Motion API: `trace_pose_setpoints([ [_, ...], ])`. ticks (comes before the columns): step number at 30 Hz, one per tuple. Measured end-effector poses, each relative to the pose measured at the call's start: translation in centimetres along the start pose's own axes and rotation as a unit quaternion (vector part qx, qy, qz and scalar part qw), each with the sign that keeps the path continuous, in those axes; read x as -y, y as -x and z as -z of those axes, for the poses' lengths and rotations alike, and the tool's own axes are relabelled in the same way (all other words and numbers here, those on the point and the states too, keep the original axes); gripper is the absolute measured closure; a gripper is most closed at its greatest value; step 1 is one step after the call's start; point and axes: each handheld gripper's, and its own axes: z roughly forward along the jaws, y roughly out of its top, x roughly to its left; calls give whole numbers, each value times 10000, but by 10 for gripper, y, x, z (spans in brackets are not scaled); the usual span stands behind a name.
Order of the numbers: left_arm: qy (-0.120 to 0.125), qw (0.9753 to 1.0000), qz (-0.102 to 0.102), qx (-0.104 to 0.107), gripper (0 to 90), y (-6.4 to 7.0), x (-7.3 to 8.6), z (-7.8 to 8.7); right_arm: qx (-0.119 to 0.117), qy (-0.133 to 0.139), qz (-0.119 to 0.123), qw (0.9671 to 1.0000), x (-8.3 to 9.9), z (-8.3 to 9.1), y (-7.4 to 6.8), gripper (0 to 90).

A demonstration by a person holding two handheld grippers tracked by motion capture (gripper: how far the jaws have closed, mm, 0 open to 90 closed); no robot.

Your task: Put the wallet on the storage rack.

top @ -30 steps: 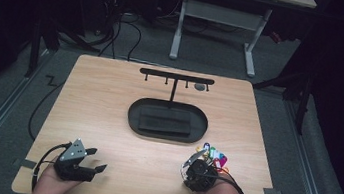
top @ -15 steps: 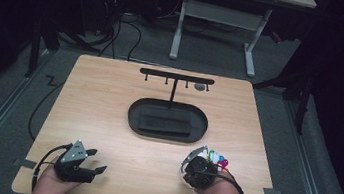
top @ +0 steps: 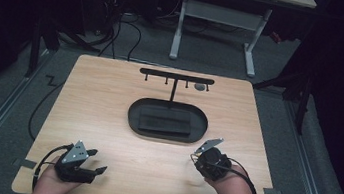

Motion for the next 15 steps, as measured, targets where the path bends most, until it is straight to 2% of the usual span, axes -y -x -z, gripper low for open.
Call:
trace_pose_setpoints([
  [8,-12,10000,5,5,308,0,1,0,330,125,-166,9992,1,10,16,874],
  [15,11,10000,-85,-16,310,3,0,1,446,151,-330,9983,2,13,33,872],
])
